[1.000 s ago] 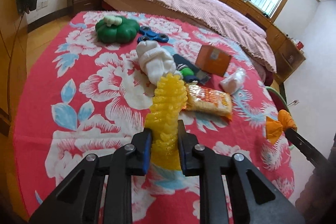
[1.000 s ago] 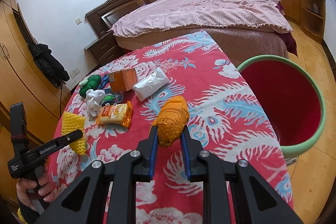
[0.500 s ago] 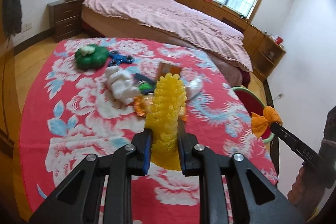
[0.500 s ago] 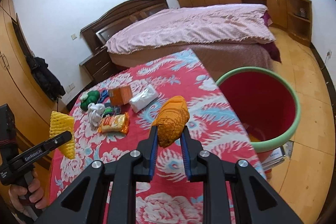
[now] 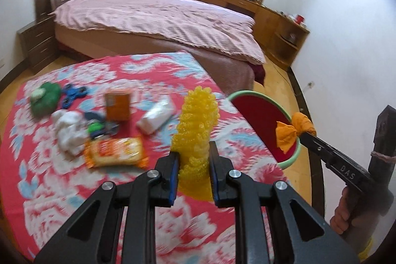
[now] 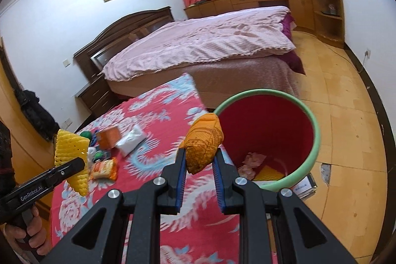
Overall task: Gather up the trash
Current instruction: 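Lift both held items and carry them toward the red bin, then open both tools over the red bin to drop the foam net and bow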
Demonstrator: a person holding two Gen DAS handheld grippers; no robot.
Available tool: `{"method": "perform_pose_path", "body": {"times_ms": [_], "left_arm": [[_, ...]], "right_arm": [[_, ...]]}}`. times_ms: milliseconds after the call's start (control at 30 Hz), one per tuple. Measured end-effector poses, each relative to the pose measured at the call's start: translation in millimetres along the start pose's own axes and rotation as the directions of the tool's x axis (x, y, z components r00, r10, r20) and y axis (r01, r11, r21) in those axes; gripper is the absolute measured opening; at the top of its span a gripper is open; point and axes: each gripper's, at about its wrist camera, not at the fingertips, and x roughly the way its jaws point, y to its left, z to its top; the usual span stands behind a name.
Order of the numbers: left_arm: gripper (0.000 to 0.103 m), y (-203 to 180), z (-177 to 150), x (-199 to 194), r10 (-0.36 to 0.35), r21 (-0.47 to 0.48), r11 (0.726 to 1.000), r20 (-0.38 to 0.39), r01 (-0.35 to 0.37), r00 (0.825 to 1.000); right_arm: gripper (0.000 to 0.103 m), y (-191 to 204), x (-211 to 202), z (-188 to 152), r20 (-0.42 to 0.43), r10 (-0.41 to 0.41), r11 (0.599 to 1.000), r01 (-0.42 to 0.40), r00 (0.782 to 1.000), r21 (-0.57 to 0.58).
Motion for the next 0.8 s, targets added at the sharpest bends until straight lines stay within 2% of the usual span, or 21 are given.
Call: {"method": "perform_pose_path", "body": {"times_ms": [367,567,800], "left_arm": [[0.021,-74.1,33.8,84.7,-0.089,0.109,0.989,-0.089,0.099,0.992],[0.021,-103.3,41.4,129.4,-0.145,0.128,0.978,-0.147,0.164,0.978],[0.021,-120.7,46.6,159.9,-0.132,0.162,0.973,-0.178,0.162,0.975]], "right_arm": [[0.023,-65.7,28.2,16.6,-0.021,-0.079,0.993,0.081,0.997,0.091],[0.023,-95.7,47.8,19.1,-0.056,-0.106,0.986,0.113,0.993,0.123],[0.026,-118.9,62.4,17.7,-0.086,-0.116,0.98,0.128,0.99,0.15]]}}
